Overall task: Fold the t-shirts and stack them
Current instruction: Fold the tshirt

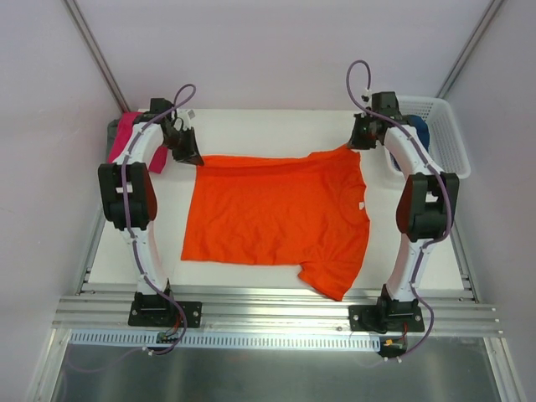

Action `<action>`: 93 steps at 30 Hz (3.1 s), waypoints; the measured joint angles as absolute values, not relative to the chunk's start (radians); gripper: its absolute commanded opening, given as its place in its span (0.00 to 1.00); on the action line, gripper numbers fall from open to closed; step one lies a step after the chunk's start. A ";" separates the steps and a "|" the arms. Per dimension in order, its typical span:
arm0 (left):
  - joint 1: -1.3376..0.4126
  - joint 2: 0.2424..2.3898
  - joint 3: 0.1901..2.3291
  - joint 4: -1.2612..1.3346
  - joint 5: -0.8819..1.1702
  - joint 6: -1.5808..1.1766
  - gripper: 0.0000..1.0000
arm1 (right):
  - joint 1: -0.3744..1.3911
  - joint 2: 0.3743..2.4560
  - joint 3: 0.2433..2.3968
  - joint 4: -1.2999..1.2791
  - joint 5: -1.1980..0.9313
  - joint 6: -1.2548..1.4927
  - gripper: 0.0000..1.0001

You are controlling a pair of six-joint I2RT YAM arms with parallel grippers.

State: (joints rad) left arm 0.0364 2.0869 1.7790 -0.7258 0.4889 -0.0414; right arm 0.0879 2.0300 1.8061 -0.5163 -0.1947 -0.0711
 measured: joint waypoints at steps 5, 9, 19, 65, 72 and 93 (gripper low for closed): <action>0.061 2.087 1.779 -0.741 0.527 -0.042 0.00 | 0.110 1.980 1.690 -0.540 -0.200 -0.072 0.00; 0.070 2.087 1.779 -0.756 0.558 -0.041 0.00 | 0.134 1.971 1.654 -0.552 -0.199 -0.073 0.01; 0.073 2.082 1.769 -0.793 0.604 -0.037 0.00 | 0.154 1.949 1.648 -0.579 -0.200 -0.080 0.01; 0.093 2.024 1.604 -0.814 0.572 -0.033 0.00 | 0.095 1.777 1.375 -0.643 -0.201 -0.080 0.01; 0.094 2.024 1.588 -0.813 0.572 -0.033 0.00 | 0.099 1.760 1.332 -0.645 -0.211 -0.079 0.01; 0.094 2.024 1.559 -0.813 0.580 -0.008 0.49 | 0.110 1.760 1.306 -0.643 -0.218 -0.080 0.07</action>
State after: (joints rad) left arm 0.0937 2.0239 1.5585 -0.8131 0.5797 -0.0082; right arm 0.1101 1.7599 1.3060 -0.6434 -0.2176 -0.0795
